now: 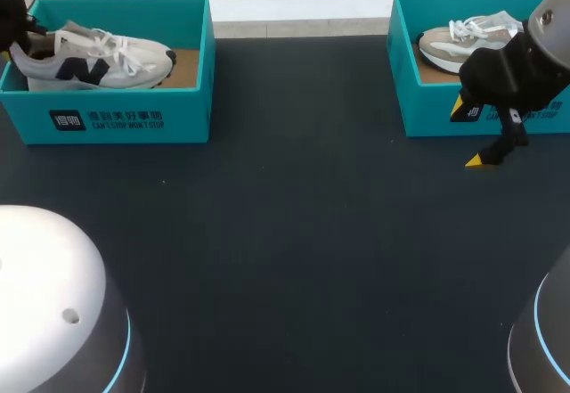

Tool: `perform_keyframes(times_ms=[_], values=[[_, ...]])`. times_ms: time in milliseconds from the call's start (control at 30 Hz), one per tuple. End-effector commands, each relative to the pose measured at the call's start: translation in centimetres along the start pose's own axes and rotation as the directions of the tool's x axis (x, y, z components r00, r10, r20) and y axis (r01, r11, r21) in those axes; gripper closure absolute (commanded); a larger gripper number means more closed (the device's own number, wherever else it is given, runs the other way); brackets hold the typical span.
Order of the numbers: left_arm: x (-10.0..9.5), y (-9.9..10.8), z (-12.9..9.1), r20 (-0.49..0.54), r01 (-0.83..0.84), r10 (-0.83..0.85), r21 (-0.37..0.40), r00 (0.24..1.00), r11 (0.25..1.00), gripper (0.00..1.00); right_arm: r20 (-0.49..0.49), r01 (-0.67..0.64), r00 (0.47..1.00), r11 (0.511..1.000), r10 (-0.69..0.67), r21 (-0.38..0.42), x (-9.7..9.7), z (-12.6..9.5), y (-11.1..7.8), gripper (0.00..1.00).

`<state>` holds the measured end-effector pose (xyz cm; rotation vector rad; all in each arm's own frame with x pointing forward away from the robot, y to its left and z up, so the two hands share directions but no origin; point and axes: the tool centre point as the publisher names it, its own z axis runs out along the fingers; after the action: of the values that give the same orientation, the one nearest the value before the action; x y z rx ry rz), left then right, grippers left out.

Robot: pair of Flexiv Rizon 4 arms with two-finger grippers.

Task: Take the shoe out of the shoebox, open the shoe tongue, remove and reinsert the insole, then place the shoe into the shoebox

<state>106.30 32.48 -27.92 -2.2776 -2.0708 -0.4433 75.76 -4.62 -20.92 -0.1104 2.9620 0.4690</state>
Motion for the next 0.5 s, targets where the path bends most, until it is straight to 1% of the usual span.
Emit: perform_keyframes(times_ms=[33,367,500], values=[[-0.4,1.0,1.0,0.000,0.003,-0.003,0.013,1.000,1.000,1.00,0.001,0.000,1.000,1.000,0.000,0.002,0.1,0.1,0.0,0.00],[-1.9,0.7,2.8,0.010,-0.009,0.009,0.050,1.000,0.999,1.00,0.001,0.000,1.000,1.000,0.000,0.002,0.1,0.1,0.0,0.00],[-2.6,0.6,3.9,0.009,-0.012,0.011,0.069,1.000,0.998,1.00,0.001,0.000,1.000,1.000,0.000,0.002,0.1,0.1,0.0,0.00]])
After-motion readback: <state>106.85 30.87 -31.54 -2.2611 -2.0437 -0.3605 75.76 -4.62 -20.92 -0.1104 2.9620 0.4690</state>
